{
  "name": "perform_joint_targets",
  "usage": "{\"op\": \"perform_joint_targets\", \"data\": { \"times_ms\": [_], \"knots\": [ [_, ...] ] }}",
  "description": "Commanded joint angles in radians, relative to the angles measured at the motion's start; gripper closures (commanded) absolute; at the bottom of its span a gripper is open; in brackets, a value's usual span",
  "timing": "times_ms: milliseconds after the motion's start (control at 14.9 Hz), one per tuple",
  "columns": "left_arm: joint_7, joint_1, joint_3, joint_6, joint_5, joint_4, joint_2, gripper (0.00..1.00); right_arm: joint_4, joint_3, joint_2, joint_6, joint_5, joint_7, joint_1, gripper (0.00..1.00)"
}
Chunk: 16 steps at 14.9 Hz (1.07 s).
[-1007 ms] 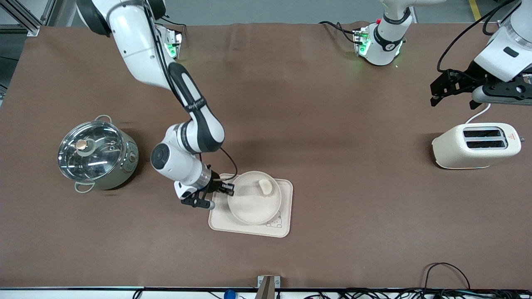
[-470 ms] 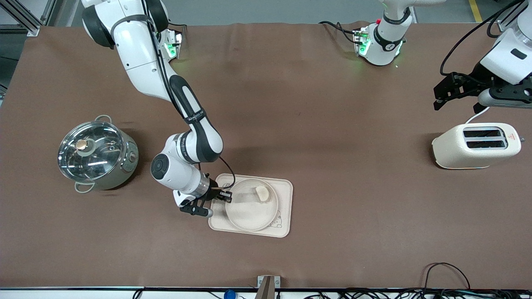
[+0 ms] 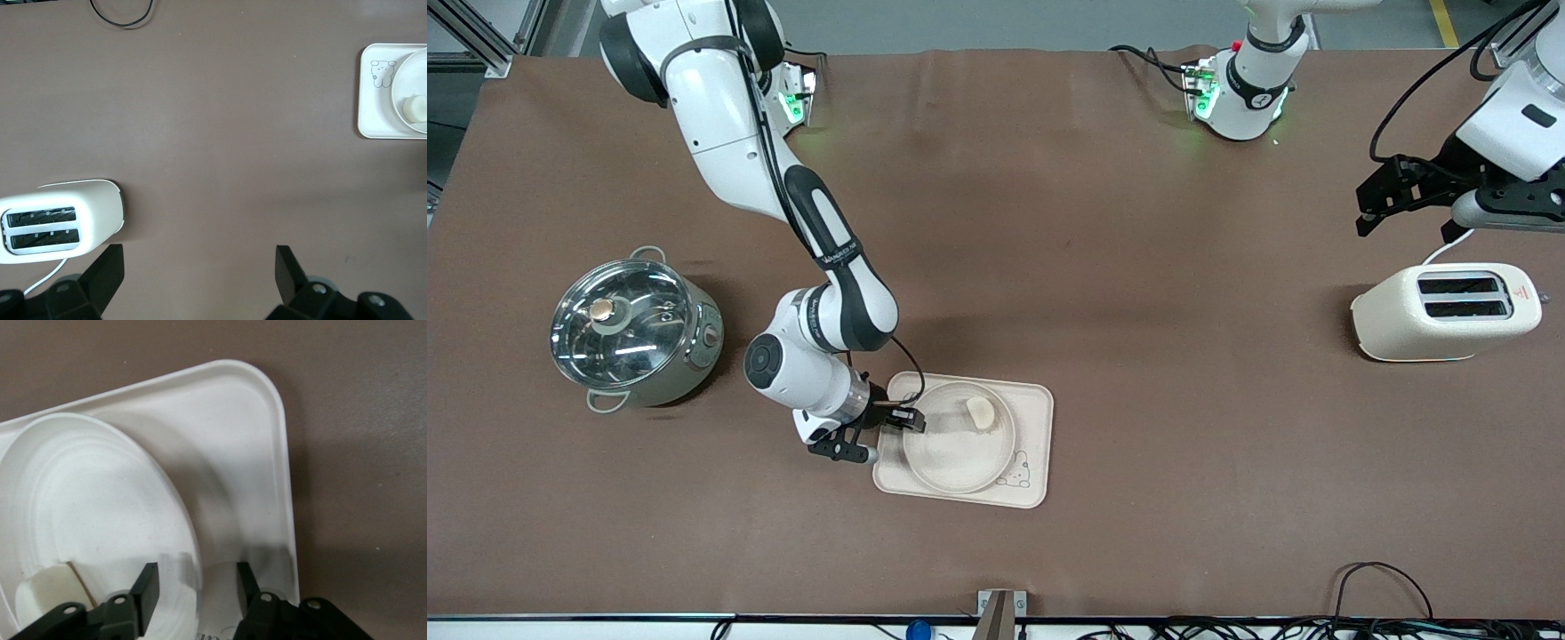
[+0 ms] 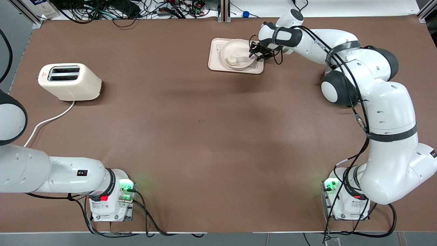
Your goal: Place bun in plate and plate on tray
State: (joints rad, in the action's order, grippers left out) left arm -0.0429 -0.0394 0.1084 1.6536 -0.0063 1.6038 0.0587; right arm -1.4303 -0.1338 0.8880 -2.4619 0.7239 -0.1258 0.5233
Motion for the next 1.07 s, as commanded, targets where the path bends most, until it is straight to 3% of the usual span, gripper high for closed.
{"op": "perform_joint_targets", "data": {
  "times_ms": [0,134,269,470,537,672,806,940,1007],
  "knots": [
    [0.006,0.003,0.002,-0.02,0.025,-0.025,-0.008,0.0,-0.062,0.005,-0.095,0.102,0.017,0.015,-0.014,0.12],
    [0.008,0.006,-0.004,-0.021,0.025,-0.025,-0.008,0.0,-0.062,-0.001,-0.151,0.228,0.014,0.018,-0.049,0.0],
    [0.008,0.006,-0.006,-0.021,0.026,-0.025,-0.008,0.0,-0.064,-0.006,-0.202,0.361,0.002,0.018,-0.077,0.0],
    [0.008,0.003,-0.006,-0.023,0.029,-0.025,-0.008,0.0,-0.068,-0.09,-0.277,0.53,-0.014,0.018,-0.075,0.0],
    [0.008,0.003,-0.004,-0.023,0.029,-0.025,-0.007,0.0,-0.068,-0.111,-0.299,0.57,-0.053,0.018,-0.071,0.0],
    [0.009,0.006,-0.006,-0.023,0.028,-0.025,-0.007,0.0,-0.07,-0.112,-0.351,0.61,-0.215,0.015,-0.051,0.0],
    [0.011,0.006,-0.006,-0.023,0.028,-0.025,-0.007,0.0,-0.071,-0.116,-0.406,0.685,-0.299,0.017,-0.048,0.0],
    [0.012,0.006,-0.006,-0.023,0.029,-0.025,-0.007,0.0,-0.09,-0.116,-0.495,0.745,-0.455,0.026,-0.063,0.0],
    [0.012,0.006,-0.006,-0.023,0.028,-0.025,-0.007,0.0,-0.099,-0.113,-0.541,0.791,-0.484,0.028,-0.09,0.0]
  ]
}}
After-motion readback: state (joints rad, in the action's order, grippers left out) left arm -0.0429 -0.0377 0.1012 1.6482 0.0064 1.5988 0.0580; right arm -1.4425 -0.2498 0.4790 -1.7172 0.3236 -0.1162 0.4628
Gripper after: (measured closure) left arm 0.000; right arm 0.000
